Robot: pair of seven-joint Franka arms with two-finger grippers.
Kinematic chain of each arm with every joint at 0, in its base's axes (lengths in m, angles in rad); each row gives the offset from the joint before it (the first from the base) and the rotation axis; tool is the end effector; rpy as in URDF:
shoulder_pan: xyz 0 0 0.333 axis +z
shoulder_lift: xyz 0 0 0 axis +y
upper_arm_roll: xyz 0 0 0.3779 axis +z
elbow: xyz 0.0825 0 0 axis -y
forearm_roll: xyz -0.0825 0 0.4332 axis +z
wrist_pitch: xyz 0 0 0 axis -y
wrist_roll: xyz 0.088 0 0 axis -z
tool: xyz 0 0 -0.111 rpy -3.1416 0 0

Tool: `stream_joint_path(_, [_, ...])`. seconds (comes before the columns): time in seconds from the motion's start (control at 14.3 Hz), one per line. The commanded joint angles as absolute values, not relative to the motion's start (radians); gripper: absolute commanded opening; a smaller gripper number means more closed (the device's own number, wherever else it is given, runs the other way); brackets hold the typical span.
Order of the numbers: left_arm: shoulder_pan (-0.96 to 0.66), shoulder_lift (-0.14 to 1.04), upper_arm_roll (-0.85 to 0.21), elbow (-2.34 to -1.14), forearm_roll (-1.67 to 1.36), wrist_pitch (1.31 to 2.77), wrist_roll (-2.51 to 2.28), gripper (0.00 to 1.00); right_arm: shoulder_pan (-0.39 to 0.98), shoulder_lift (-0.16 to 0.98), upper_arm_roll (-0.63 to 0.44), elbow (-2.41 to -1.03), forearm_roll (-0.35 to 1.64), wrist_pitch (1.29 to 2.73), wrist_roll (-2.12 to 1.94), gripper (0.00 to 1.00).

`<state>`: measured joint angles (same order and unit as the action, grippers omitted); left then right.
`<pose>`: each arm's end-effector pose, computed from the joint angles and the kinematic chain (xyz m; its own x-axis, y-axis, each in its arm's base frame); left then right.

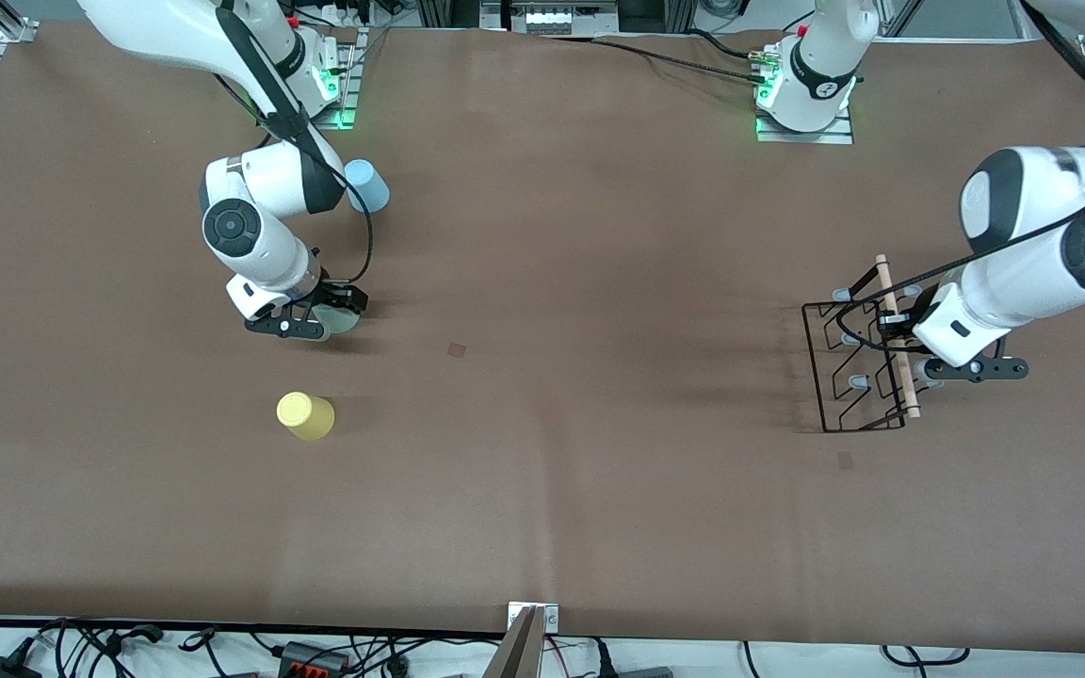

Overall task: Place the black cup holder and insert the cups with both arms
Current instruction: 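Carry the black cup holder by its handle to mid-table with the left gripper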

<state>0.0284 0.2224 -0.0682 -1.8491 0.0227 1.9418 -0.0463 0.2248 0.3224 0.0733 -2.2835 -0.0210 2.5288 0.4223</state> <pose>0.6560 -0.0220 0.4267 0.9917 -0.0017 -0.1284 -0.0031 -0.9999 -0.0108 0.5440 0.1679 0.2179 0.9912 -0.1096 -0.0743 -0.1085 -0.9939 0.0197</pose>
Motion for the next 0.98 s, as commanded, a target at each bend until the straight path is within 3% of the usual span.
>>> stream_joint_path(0.0, [-0.032,0.215,-0.103,-1.758,0.017,1.852,-0.044,0.01,0.241,0.321,0.067,-2.293,-0.011,2.546,0.428,1.00])
stream_joint_path(0.35, [-0.164,0.245,-0.241,-1.726,0.003,1.853,-0.049,0.01,0.239,0.318,0.067,-2.292,-0.011,2.546,0.425,1.00])
stream_joint_path(0.91, [-0.451,0.486,-0.255,-1.481,0.000,1.864,-0.518,0.01,0.233,0.318,0.066,-2.292,-0.012,2.546,0.416,1.00])
